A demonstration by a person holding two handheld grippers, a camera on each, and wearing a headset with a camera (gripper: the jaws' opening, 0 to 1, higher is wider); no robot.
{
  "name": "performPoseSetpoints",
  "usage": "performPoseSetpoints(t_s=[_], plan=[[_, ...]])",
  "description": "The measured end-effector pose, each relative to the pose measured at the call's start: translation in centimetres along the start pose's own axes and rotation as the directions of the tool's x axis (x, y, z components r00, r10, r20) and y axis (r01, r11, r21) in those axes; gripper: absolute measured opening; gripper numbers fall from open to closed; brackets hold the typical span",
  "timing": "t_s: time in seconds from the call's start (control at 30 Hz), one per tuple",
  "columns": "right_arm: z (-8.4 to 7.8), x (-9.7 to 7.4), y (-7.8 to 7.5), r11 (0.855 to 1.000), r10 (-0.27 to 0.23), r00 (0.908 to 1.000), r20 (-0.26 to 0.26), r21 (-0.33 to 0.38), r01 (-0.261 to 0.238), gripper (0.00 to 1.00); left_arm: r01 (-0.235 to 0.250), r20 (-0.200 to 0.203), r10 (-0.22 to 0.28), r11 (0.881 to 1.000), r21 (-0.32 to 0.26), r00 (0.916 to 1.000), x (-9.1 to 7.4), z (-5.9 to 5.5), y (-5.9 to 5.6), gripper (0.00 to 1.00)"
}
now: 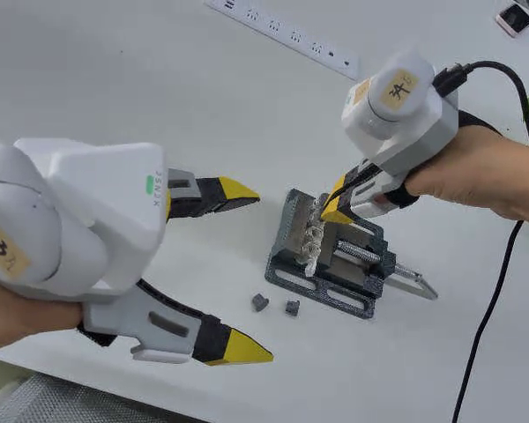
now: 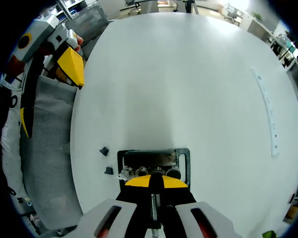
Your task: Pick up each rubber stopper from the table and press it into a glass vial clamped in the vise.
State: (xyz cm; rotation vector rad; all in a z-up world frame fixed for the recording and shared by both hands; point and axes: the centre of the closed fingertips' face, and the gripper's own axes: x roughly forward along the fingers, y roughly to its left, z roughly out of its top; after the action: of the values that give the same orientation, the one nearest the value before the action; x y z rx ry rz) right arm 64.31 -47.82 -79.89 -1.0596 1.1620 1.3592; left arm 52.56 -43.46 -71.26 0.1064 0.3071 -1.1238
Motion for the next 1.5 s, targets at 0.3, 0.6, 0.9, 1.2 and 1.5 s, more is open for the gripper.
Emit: performPoseSetpoints(t_s=[0.3,0.6,0.9,1.2,1.5], plan=[[0.09,0.17,-0.12,1.000,0.004,0.9999,-0.015,-0.010,-0.004,0.02,0.002,0.001,-0.002,1.000,0.002,1.0000,0.19,0.07,0.15,0.80],[-0.11,0.26,0.00,1.000,0.012,0.9993,-0.034,-0.013,-0.013,0.01,-0.003,0.002,0.003,1.000,0.002,1.0000,0.11,0.15,0.31,0.80],[-0.21,0.38,-0.20,1.000,0.012,0.9988,-0.047,-0.028,-0.013,0.01,-0.007,0.004,0.007,1.000,0.002,1.0000,0.20,0.25,0.57,0.79],[0.01,0.49,-0.30,0.999,0.012,0.9979,-0.064,-0.048,-0.015,0.00,-0.005,0.000,0.005,1.000,0.002,1.0000,0.26,0.26,0.70,0.79],[0.14,0.68,-0.42,0.999,0.018,0.9984,-0.053,-0.050,-0.021,0.00,-0.003,0.010,0.003,1.000,0.009,0.9999,0.55,0.81,0.69,0.79]])
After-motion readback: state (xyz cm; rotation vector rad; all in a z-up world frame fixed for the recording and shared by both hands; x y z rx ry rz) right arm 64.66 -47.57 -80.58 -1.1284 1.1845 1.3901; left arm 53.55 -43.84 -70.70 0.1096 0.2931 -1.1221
